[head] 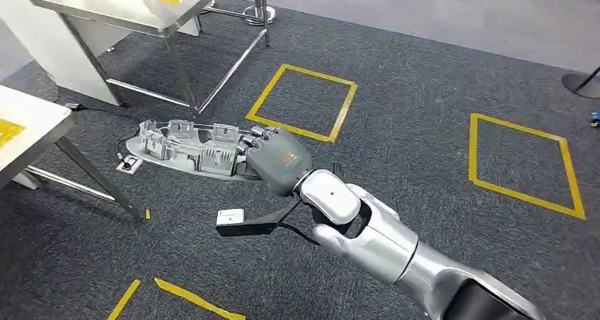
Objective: Take the parts from the cabinet and place them on the table.
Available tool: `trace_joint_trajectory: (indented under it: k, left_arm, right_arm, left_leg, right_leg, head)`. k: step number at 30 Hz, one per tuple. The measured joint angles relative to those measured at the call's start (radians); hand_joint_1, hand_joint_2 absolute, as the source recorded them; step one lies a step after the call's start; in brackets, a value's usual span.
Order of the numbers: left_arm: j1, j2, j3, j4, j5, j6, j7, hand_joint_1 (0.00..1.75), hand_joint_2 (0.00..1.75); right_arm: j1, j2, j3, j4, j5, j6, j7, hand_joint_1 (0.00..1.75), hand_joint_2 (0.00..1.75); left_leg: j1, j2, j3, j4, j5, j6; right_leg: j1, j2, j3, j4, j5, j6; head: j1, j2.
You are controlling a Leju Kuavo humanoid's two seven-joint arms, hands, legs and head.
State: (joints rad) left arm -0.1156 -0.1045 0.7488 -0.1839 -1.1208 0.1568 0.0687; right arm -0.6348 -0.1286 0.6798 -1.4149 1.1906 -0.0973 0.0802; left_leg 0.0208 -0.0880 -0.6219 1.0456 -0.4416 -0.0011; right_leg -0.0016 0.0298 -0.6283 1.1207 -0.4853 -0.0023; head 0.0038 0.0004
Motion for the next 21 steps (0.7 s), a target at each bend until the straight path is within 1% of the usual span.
trace_joint_trajectory:
  k: [1,2,3,4,5,6,7,8,9,10,11,12,13,14,15,16,17,18,19,20,21]
  left_arm:
    - [0.0,-0.001,0.0,0.0,0.001,0.0,0.0,0.0,1.75]
    - [-0.003,-0.001,0.0,0.0,0.002,0.0,-0.001,0.0,1.75]
    - [-0.001,0.0,0.0,0.0,0.003,0.0,-0.002,0.0,1.75]
    - [0.002,0.0,0.0,0.0,0.003,0.0,-0.002,0.0,1.75]
    - [0.006,0.0,0.0,0.0,0.003,0.0,-0.002,0.0,1.75]
    - [0.008,0.004,0.0,0.0,0.004,0.0,-0.002,0.0,1.75]
    - [0.01,0.004,0.0,0.0,0.005,0.0,-0.002,0.0,1.75]
    - [0.008,0.004,0.0,0.0,0.009,0.0,-0.003,0.0,1.75]
    - [0.007,0.004,0.0,0.0,0.01,0.0,-0.003,0.0,1.75]
    - [0.006,0.004,0.0,0.0,0.011,0.0,-0.003,0.0,1.75]
    - [0.007,0.005,0.0,0.0,0.012,0.0,-0.003,0.0,1.75]
    - [0.009,0.005,0.0,0.0,0.012,0.0,-0.003,0.0,1.75]
    - [0.012,0.006,0.0,0.0,0.013,0.0,-0.003,0.0,1.75]
    - [0.012,0.01,0.0,0.0,0.014,0.0,-0.003,0.0,1.75]
    - [0.012,0.011,0.0,0.0,0.015,0.0,-0.003,0.0,1.75]
    - [0.011,0.01,0.001,0.0,0.018,0.0,-0.007,0.0,1.75]
    - [0.01,0.006,0.001,0.0,0.018,0.0,-0.01,0.0,1.75]
    - [0.01,0.008,0.001,0.0,0.018,0.0,-0.01,0.0,1.75]
    - [0.011,0.008,0.002,0.0,0.018,0.001,-0.01,0.0,1.75]
    - [0.013,0.008,0.003,0.0,0.018,0.001,-0.011,0.0,1.75]
    - [0.013,0.008,0.003,0.0,0.019,0.001,-0.011,0.0,1.75]
  right_arm:
    - [-0.005,0.0,0.0,0.001,-0.003,0.0,-0.006,1.75,1.75]
    - [-0.011,0.002,0.0,0.002,-0.007,0.0,-0.008,1.75,1.75]
    - [-0.017,0.003,0.0,0.005,-0.008,0.0,-0.009,1.75,1.75]
    - [-0.022,0.006,0.0,0.008,-0.01,0.001,-0.013,1.75,1.75]
    - [-0.028,0.01,0.0,0.01,-0.012,0.002,-0.015,1.75,1.75]
    - [-0.035,0.016,0.0,0.013,-0.014,0.003,-0.017,1.75,1.75]
    - [-0.04,0.021,0.0,0.016,-0.019,0.005,-0.018,1.75,1.75]
    - [-0.048,0.023,0.0,0.02,-0.021,0.005,-0.019,1.75,1.75]
    - [-0.051,0.024,0.0,0.023,-0.021,0.006,-0.021,1.75,1.75]
    - [-0.051,0.025,0.0,0.027,-0.022,0.006,-0.021,1.75,1.75]
    - [-0.051,0.028,0.001,0.032,-0.022,0.007,-0.021,1.75,1.75]
    - [-0.051,0.031,0.003,0.035,-0.023,0.008,-0.021,1.75,1.75]
    - [-0.051,0.034,0.004,0.038,-0.024,0.01,-0.021,1.75,1.75]
    - [-0.052,0.037,0.005,0.042,-0.024,0.01,-0.021,1.75,1.75]
    - [-0.055,0.041,0.005,0.045,-0.026,0.01,-0.021,1.75,1.75]
    - [-0.061,0.045,0.006,0.049,-0.029,0.01,-0.022,1.75,1.75]
    - [-0.067,0.047,0.006,0.053,-0.031,0.01,-0.022,1.75,1.75]
    - [-0.073,0.051,0.007,0.057,-0.032,0.01,-0.026,1.75,1.75]
    - [-0.078,0.056,0.008,0.06,-0.033,0.01,-0.026,1.75,1.75]
    - [-0.081,0.058,0.01,0.064,-0.035,0.01,-0.025,1.75,1.75]
    - [-0.084,0.062,0.011,0.066,-0.036,0.01,-0.025,1.75,1.75]
  left_leg:
    - [0.001,-0.008,-0.004,0.0,0.002,-0.004]
    - [-0.001,-0.022,-0.009,0.001,0.004,-0.014]
    - [0.002,-0.029,-0.012,-0.002,0.007,-0.021]
    - [0.006,-0.038,-0.013,-0.006,0.01,-0.029]
    - [0.005,-0.049,-0.015,-0.011,0.014,-0.037]
    - [0.007,-0.047,-0.022,-0.006,0.012,-0.041]
    - [-0.003,0.012,-0.032,0.016,-0.005,-0.042]
    - [-0.004,0.05,-0.058,0.07,-0.042,-0.043]
    - [-0.003,0.067,-0.09,0.142,-0.079,-0.046]
    - [-0.003,0.075,-0.125,0.22,-0.111,-0.048]
    - [-0.002,0.078,-0.15,0.275,-0.126,-0.05]
    - [-0.002,0.079,-0.153,0.284,-0.118,-0.053]
    - [-0.001,0.083,-0.13,0.244,-0.088,-0.054]
    - [0.0,0.089,-0.087,0.167,-0.047,-0.056]
    - [0.0,0.107,-0.039,0.077,-0.01,-0.057]
    - [-0.003,0.157,-0.008,0.009,-0.012,-0.059]
    - [-0.004,0.162,-0.003,0.005,-0.01,-0.042]
    - [-0.003,0.143,-0.008,0.01,-0.008,-0.028]
    - [-0.003,0.137,-0.011,0.011,-0.008,-0.022]
    - [-0.005,0.125,-0.014,0.011,-0.007,-0.016]
    - [-0.002,0.114,-0.012,0.008,-0.003,-0.008]
  right_leg:
    - [-0.002,0.047,0.026,-0.062,0.004,-0.007]
    - [0.0,0.042,0.029,-0.073,0.003,-0.003]
    - [0.003,0.035,0.027,-0.073,0.004,-0.004]
    - [0.006,0.027,0.027,-0.072,0.003,-0.009]
    - [0.007,0.018,0.034,-0.075,0.007,-0.015]
    - [-0.006,0.001,0.037,-0.091,0.017,-0.026]
    - [-0.003,-0.01,0.04,-0.095,0.019,-0.033]
    - [-0.002,-0.021,0.039,-0.095,0.02,-0.036]
    - [0.0,-0.034,0.039,-0.094,0.019,-0.037]
    - [0.002,-0.05,0.039,-0.094,0.018,-0.039]
    - [0.003,-0.063,0.039,-0.094,0.017,-0.04]
    - [0.003,-0.075,0.039,-0.093,0.016,-0.04]
    - [0.002,-0.086,0.039,-0.092,0.015,-0.038]
    - [0.001,-0.098,0.039,-0.089,0.012,-0.035]
    - [-0.001,-0.108,0.039,-0.084,0.008,-0.031]
    - [0.004,-0.116,0.038,-0.078,0.003,-0.024]
    - [0.014,-0.119,0.035,-0.07,-0.002,-0.019]
    - [0.018,-0.126,0.035,-0.073,-0.001,-0.017]
    - [0.02,-0.134,0.037,-0.075,0.0,-0.014]
    - [0.017,-0.144,0.04,-0.076,0.0,-0.01]
    - [0.014,-0.149,0.042,-0.074,-0.006,-0.002]
  head:
    - [-0.001,0.0]
    - [0.0,0.0]
    - [-0.002,0.0]
    - [0.0,0.0]
    - [-0.001,0.0]
    - [-0.001,0.0]
    - [-0.003,0.0]
    - [-0.01,0.0]
    - [-0.01,0.0]
    - [-0.009,0.0]
    - [-0.009,0.0]
    - [-0.01,0.0]
    - [-0.01,0.0]
    - [-0.009,0.0]
    - [-0.01,0.0]
    - [-0.01,0.0]
    - [-0.013,0.0]
    - [-0.006,0.0]
    - [-0.005,0.0]
    - [-0.005,0.0]
    - [-0.005,0.0]
